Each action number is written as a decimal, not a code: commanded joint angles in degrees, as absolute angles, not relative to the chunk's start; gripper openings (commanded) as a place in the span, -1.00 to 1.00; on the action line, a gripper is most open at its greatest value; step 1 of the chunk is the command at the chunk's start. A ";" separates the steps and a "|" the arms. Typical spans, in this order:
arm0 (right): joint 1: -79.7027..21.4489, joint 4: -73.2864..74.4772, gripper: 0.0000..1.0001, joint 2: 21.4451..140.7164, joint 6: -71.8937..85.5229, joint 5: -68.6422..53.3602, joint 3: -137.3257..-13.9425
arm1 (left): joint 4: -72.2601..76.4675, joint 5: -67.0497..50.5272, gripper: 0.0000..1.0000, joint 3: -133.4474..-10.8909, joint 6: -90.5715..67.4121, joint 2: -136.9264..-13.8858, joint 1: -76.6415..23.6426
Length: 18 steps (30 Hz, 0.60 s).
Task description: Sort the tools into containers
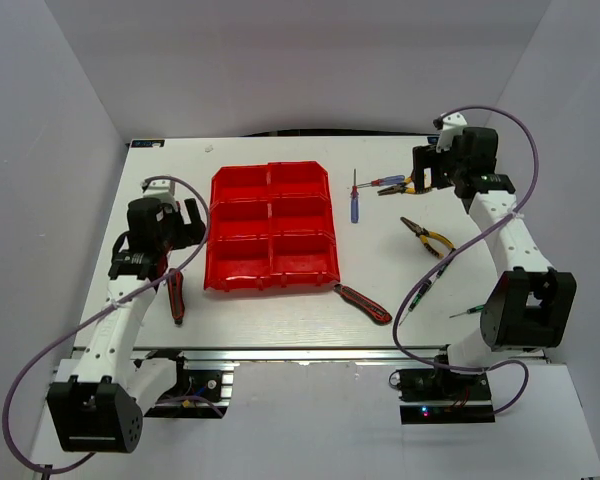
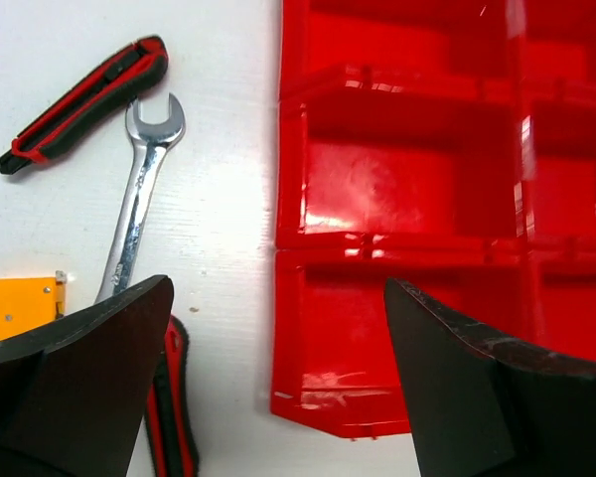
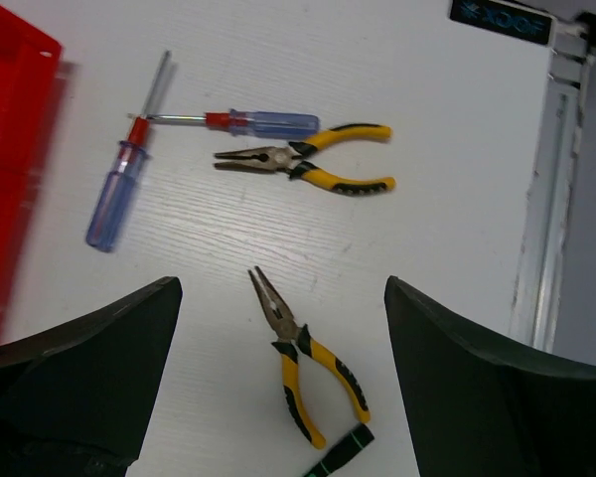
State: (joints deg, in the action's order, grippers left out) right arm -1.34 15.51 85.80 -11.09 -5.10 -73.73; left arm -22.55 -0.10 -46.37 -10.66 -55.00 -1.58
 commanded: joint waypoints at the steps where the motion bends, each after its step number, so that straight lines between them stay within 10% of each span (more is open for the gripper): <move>1: -1.32 18.36 0.79 87.97 -14.66 -17.46 -80.15 | -23.38 -1.85 0.96 -48.43 -3.18 -58.09 -1.58; 18: -10.20 40.69 0.79 105.29 -45.53 -39.80 -100.28 | -26.98 2.29 0.94 -61.25 11.25 -82.96 -0.97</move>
State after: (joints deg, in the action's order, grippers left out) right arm -10.81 34.79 104.22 -40.56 -33.34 -96.60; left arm -25.91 1.56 -58.02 7.88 -80.86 -1.52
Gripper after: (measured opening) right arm 0.895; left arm 0.975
